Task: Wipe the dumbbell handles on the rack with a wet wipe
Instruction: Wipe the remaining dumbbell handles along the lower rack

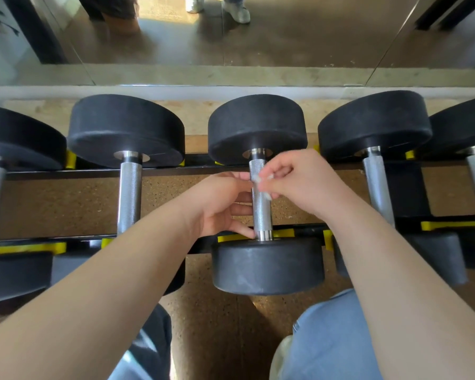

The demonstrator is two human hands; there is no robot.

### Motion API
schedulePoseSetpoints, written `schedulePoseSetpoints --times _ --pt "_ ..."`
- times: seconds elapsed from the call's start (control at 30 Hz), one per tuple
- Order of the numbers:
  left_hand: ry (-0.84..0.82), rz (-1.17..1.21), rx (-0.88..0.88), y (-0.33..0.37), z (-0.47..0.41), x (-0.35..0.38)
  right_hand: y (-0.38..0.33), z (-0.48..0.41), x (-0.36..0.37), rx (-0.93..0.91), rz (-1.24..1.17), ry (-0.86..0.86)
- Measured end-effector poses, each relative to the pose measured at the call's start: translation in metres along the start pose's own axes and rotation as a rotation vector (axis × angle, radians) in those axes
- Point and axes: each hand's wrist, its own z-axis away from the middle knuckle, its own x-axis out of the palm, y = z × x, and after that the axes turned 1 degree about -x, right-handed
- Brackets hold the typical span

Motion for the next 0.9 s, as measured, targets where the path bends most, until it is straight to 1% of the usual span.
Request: schedulePoseSetpoints --times 0.07,0.1,0.13,0.17,0.23,0.27,0.3,0.33,0.4,0.43,0.47,0.5,0.57,0.6,0.63,0.67,0.7,0.8,0.87,0.9 --pt "-0.004 0.042 0.001 -0.001 0.002 -0.001 -0.004 0.015 -0.006 0.085 0.153 -0.335" --pt "0.004 0.063 0.004 -0.002 0.003 -0.001 -0.004 0.020 -0.006 0.102 0.211 -0.428" --pt "0.009 0.080 0.003 -0.003 0.004 -0.001 -0.003 0.022 -0.003 0.089 0.234 -0.416" --pt "0.011 0.087 0.003 -0.004 0.004 -0.001 0.000 0.020 0.001 0.056 0.225 -0.305" --pt "0.010 0.075 0.004 -0.005 0.006 -0.001 0.003 0.008 0.011 -0.045 0.168 0.076" --pt "0.012 0.073 -0.003 -0.006 0.006 -0.002 0.003 0.001 0.014 -0.108 0.158 0.212" --pt "0.010 0.075 -0.012 -0.006 0.007 -0.003 0.003 -0.004 0.018 -0.143 0.140 0.291" --pt "0.007 0.074 -0.020 -0.006 0.007 -0.004 0.004 -0.008 0.019 -0.127 0.082 0.330" --pt "0.007 0.063 -0.027 -0.007 0.008 -0.005 0.009 -0.012 0.018 0.029 -0.180 0.308" --pt "0.017 0.056 -0.023 -0.007 0.008 -0.005 0.011 -0.011 0.017 0.137 -0.318 0.246" --pt "0.030 0.050 -0.018 -0.007 0.008 -0.005 0.013 -0.008 0.015 0.245 -0.396 0.143" --pt "0.048 0.043 -0.009 -0.006 0.008 -0.005 0.016 -0.006 0.012 0.343 -0.391 0.004" --pt "0.103 0.024 0.008 -0.005 0.008 -0.003 0.018 -0.001 0.010 0.477 -0.251 -0.299" --pt "0.132 0.009 0.006 -0.004 0.007 -0.003 0.017 0.001 0.010 0.507 -0.210 -0.389" --pt "0.149 -0.007 -0.004 -0.003 0.006 -0.002 0.017 -0.001 0.012 0.529 -0.234 -0.419" --pt "0.155 -0.018 -0.019 -0.003 0.005 -0.002 0.016 -0.003 0.014 0.540 -0.317 -0.408" --pt "0.155 -0.017 -0.034 -0.003 0.005 -0.002 0.016 -0.009 0.016 0.544 -0.445 -0.361" --pt "0.167 0.064 -0.041 -0.001 0.004 -0.001 0.013 -0.031 0.022 0.504 -0.810 -0.160" --pt "0.228 0.147 -0.021 -0.001 0.001 -0.001 0.012 -0.038 0.023 0.480 -0.905 -0.104" --pt "0.252 0.174 -0.016 0.000 -0.001 -0.001 0.012 -0.037 0.021 0.475 -0.891 -0.126"
